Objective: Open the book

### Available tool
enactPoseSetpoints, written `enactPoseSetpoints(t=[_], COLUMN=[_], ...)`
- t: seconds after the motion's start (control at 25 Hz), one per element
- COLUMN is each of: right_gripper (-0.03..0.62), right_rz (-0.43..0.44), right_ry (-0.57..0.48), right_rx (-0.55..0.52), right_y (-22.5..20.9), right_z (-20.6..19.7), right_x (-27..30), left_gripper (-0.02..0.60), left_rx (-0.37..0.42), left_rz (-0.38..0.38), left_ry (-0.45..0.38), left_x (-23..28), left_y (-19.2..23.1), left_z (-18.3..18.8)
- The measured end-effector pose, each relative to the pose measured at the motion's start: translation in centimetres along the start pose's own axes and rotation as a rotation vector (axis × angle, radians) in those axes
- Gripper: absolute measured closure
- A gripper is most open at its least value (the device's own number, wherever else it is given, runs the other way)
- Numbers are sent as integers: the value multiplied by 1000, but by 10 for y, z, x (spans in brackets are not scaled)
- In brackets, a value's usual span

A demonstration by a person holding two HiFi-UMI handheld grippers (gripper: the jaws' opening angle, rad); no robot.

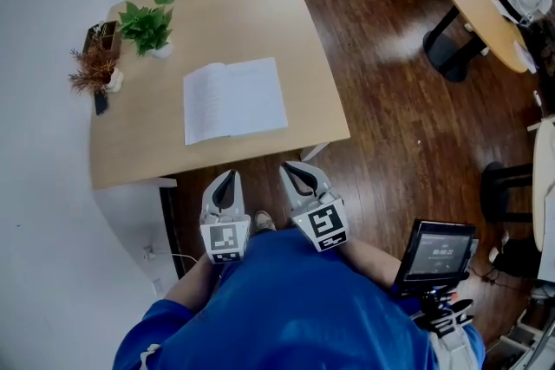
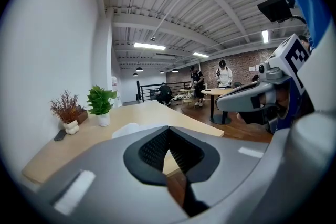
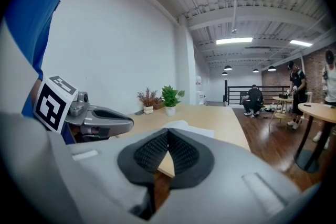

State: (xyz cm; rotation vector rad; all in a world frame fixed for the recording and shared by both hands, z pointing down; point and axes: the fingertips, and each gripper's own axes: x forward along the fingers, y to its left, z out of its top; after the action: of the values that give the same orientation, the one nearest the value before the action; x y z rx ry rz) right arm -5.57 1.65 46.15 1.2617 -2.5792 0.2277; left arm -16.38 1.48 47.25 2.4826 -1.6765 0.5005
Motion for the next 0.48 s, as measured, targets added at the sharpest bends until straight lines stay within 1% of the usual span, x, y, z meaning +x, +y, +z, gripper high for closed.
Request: enactPoseSetpoints(t=[0.48], right_gripper=[591], right_rz=[4], right_ry=[5], right_rx=[-14], right_y=[1], right_z=[0], right_x=[2], left_gripper=[575], left_rx=[4], left_rz=[-4], left_ry=[18], left_x=[2], left_y=[2], left_z=[-2])
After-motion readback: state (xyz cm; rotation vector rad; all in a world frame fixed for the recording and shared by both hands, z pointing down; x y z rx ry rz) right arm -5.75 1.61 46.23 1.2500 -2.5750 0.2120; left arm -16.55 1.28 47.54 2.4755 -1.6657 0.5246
